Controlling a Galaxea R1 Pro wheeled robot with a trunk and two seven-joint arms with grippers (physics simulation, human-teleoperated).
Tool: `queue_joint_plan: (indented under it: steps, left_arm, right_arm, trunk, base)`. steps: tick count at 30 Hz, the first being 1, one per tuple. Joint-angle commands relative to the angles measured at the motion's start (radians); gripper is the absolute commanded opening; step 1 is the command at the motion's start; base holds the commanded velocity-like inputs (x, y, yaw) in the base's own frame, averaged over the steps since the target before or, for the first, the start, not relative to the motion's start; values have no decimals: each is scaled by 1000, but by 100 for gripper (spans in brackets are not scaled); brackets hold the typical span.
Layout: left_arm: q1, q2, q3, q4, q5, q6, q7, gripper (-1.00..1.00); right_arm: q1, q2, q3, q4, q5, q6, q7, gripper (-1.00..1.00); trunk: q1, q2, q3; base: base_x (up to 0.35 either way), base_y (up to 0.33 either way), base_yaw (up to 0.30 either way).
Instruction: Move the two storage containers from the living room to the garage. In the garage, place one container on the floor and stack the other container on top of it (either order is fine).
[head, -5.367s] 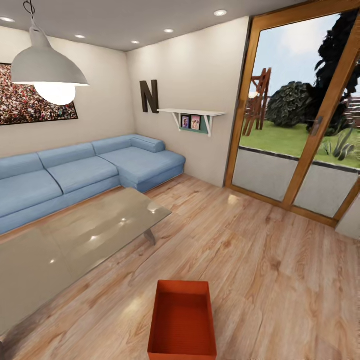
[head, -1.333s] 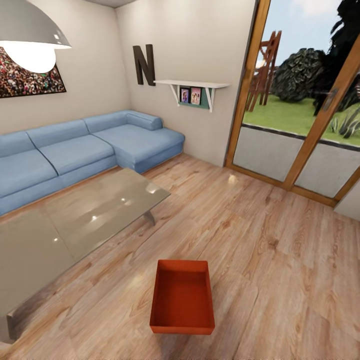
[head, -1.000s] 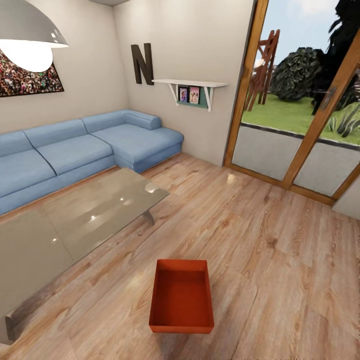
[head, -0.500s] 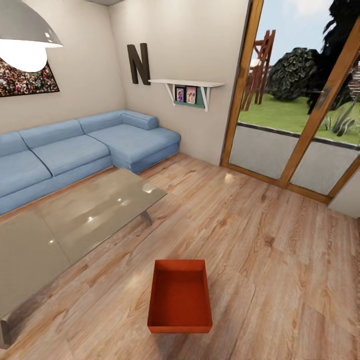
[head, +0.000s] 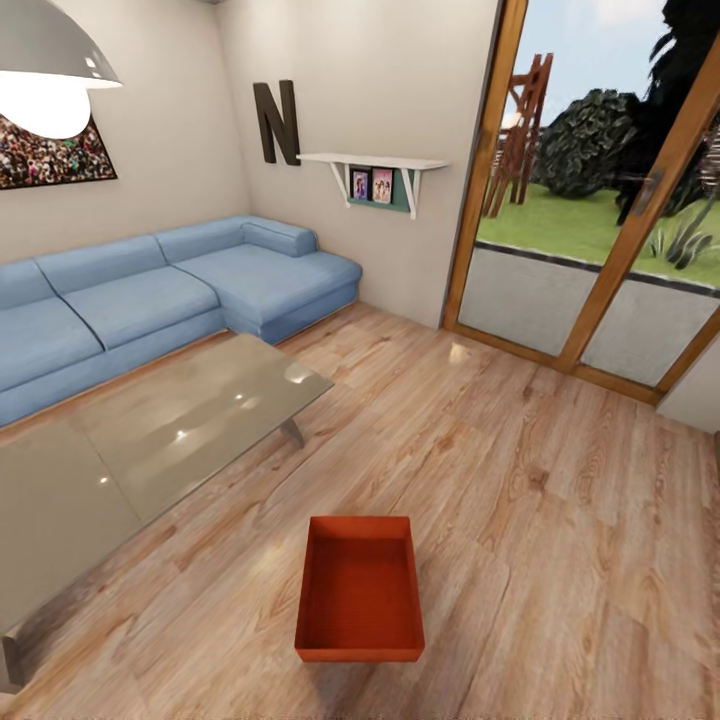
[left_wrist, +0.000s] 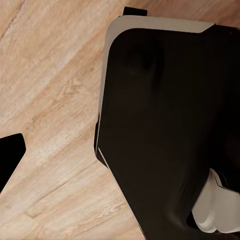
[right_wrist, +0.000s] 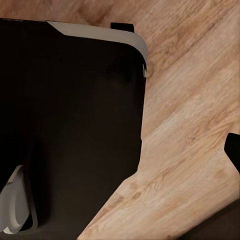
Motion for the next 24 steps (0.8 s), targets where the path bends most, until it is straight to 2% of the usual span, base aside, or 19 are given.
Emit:
queue_joint_plan:
  steps: [1, 24]
  left_arm:
    - [0, 0, 5, 0, 8, -2, 0, 100]
    - [0, 0, 5, 0, 9, -3, 0, 100]
  right_arm:
    - [-1, 1, 8, 3, -9, -7, -1, 100]
    - [-1, 0, 8, 3, -7, -7, 0, 100]
  trunk:
    - [0, -1, -3]
    - [0, -1, -39]
  base:
    - [0, 0, 0]
    - [0, 0, 0]
